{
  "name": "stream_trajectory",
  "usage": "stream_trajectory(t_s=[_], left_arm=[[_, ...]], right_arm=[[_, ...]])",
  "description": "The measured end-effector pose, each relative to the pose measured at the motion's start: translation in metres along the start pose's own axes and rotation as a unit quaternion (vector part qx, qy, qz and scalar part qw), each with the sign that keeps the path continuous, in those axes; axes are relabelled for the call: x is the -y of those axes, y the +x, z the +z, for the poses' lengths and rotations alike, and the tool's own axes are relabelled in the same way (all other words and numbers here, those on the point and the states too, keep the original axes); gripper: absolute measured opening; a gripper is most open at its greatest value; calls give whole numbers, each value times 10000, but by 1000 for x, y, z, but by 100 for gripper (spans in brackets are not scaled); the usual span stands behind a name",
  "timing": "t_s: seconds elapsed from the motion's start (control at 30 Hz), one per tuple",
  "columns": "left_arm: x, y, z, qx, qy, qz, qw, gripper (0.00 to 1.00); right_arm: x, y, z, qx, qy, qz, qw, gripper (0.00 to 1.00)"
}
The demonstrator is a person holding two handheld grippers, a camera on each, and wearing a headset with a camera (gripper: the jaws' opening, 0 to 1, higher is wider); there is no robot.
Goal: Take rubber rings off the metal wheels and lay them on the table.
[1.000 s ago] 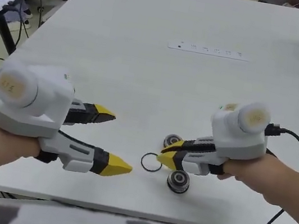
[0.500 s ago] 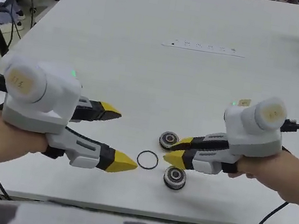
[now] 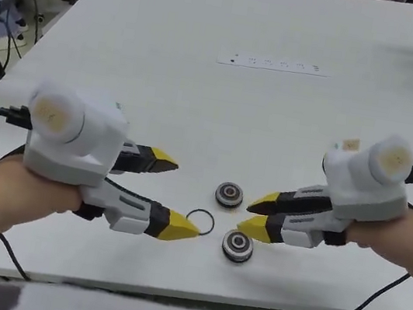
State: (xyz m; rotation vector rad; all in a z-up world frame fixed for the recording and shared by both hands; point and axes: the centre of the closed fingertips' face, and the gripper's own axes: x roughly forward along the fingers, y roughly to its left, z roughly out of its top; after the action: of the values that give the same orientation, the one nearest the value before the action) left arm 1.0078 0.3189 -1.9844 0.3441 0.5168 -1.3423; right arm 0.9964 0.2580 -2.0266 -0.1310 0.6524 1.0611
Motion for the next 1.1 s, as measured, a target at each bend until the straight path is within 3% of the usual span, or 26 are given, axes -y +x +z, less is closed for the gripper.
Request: stream_trajectory(t_s=[0.67, 1.1], left_arm=[[8, 31, -8, -291, 57, -323, 9990, 52], [13, 52, -18, -586, 243, -555, 9964, 48]], right_arm=[[5, -3, -33, -454, -361, 48, 9983, 24], [6, 2, -42, -581, -517, 69, 9969, 22]])
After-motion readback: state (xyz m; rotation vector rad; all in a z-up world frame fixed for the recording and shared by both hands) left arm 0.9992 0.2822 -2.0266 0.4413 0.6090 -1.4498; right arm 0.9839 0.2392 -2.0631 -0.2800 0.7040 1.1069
